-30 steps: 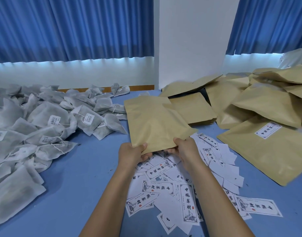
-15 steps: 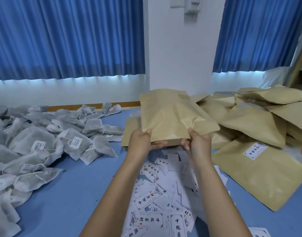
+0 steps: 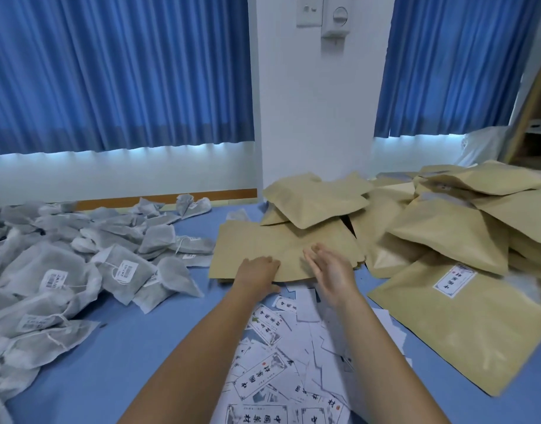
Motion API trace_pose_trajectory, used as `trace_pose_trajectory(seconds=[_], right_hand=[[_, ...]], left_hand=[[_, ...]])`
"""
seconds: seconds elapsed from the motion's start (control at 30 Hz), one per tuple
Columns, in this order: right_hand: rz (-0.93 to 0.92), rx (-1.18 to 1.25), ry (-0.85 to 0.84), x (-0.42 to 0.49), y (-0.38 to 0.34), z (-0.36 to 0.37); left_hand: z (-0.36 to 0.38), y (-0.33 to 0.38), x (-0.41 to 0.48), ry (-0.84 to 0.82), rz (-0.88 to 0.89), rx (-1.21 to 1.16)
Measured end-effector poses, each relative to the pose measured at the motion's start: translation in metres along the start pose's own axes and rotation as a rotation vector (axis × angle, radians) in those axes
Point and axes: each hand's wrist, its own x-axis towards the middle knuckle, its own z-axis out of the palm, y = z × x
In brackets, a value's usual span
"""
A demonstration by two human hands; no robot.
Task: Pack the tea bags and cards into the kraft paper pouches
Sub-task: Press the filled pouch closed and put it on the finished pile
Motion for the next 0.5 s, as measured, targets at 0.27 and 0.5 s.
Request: trace_pose_trajectory(seconds=[0.27, 0.5], right_hand=[[-0.045, -0.214, 0.419, -0.033, -0.009, -0.025], [0.234, -0.481, 0.075, -0.064, -0.016, -0.019]], left_hand=[[-0.006, -0.014, -0.059, 0.613, 0.137, -0.197], [0.016, -0.05, -0.128, 0.819, 0.313, -0.762]])
